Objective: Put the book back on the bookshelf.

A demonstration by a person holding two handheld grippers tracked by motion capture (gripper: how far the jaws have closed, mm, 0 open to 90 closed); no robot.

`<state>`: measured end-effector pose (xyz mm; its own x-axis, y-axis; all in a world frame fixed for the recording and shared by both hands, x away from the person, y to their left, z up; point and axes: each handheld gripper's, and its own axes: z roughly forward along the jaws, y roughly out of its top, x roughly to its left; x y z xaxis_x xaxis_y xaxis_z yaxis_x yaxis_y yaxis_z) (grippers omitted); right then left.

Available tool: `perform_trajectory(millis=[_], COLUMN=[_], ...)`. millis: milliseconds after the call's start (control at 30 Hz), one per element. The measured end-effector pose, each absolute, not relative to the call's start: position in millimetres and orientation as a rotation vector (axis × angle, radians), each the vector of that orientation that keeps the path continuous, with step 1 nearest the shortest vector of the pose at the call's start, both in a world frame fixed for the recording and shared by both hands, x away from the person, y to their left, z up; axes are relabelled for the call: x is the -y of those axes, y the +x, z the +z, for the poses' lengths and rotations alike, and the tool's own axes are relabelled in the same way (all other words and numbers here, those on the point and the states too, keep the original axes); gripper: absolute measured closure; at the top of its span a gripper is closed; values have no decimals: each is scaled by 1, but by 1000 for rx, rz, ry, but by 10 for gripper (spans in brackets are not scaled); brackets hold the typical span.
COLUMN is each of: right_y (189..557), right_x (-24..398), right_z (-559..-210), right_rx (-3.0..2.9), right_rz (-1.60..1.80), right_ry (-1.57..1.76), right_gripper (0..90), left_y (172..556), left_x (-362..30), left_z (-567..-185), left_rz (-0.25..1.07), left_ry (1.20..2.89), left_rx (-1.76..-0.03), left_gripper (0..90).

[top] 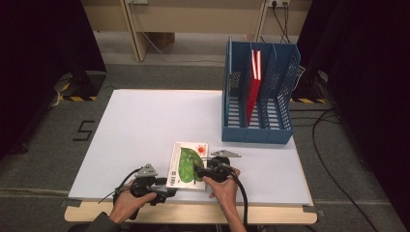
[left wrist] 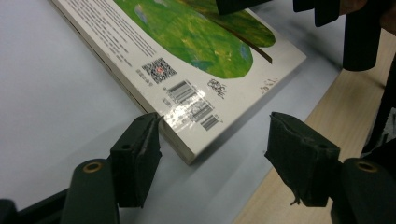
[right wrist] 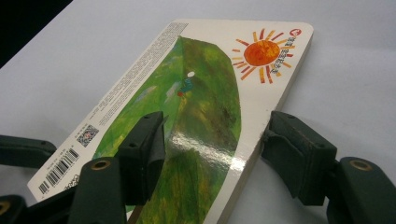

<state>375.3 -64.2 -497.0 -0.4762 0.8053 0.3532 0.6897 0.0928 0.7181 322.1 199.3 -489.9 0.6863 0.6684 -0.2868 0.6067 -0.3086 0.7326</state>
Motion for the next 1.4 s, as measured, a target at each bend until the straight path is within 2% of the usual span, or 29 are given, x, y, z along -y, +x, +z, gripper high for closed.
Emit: perform_trajectory(millis=[333,467,1033,1200,1400], right_y=[373,375,389,391,390], right_x=[61,60,63,62,52], right_z=[-497,-498,-501,-496,-464], right_rx=[-2186,-2161,-2087,-2061,-2107], right_rz=[1334,1357,1506,1632,1634], right_ry=[1561,1594,1689,1701,1553], right_gripper=[360,339,384,445,554], left_y=[324,321,317,316,316], left_x=[-191,-185,-178,-175,-175], left_z=[-491,-490,-491,-491,-492], left_rz=[123,119,127,130,119], left_ry=[2060,2083,2109,2121,2105], left_rx=[-1021,-1011,-956,-925,-929], left_gripper=[325,251,259,239,238])
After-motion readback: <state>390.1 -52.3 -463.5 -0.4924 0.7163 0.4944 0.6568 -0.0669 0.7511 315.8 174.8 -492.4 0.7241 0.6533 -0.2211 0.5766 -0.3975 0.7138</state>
